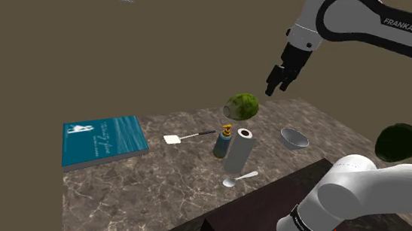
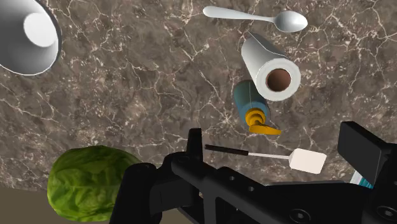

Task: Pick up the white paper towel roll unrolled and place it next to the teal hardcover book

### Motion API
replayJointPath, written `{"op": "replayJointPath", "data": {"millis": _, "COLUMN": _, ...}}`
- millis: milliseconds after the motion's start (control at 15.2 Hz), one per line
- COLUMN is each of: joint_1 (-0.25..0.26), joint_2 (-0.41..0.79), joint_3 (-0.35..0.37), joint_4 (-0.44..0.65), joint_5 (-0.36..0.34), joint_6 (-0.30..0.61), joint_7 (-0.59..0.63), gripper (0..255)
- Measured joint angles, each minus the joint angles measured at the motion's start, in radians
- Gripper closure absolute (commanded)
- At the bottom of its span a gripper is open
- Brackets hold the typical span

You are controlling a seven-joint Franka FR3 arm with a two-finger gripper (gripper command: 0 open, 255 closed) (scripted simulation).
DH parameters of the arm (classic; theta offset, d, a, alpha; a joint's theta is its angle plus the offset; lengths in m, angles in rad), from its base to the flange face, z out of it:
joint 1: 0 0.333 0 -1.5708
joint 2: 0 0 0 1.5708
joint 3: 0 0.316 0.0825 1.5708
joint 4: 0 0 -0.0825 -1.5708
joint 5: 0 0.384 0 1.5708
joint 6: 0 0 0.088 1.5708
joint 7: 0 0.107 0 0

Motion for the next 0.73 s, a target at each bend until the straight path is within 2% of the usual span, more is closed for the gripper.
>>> {"op": "replayJointPath", "data": {"millis": 264, "joint_1": -0.001, "joint_2": 0.004, "joint_3": 0.009, "joint_4": -0.063, "joint_5": 0.014, "joint_6": 0.055, "joint_7": 0.025, "gripper": 0}}
{"op": "replayJointPath", "data": {"millis": 726, "joint_1": 0.0, "joint_2": 0.099, "joint_3": 0.046, "joint_4": -0.209, "joint_5": 0.064, "joint_6": 0.259, "joint_7": 0.11, "gripper": 0}}
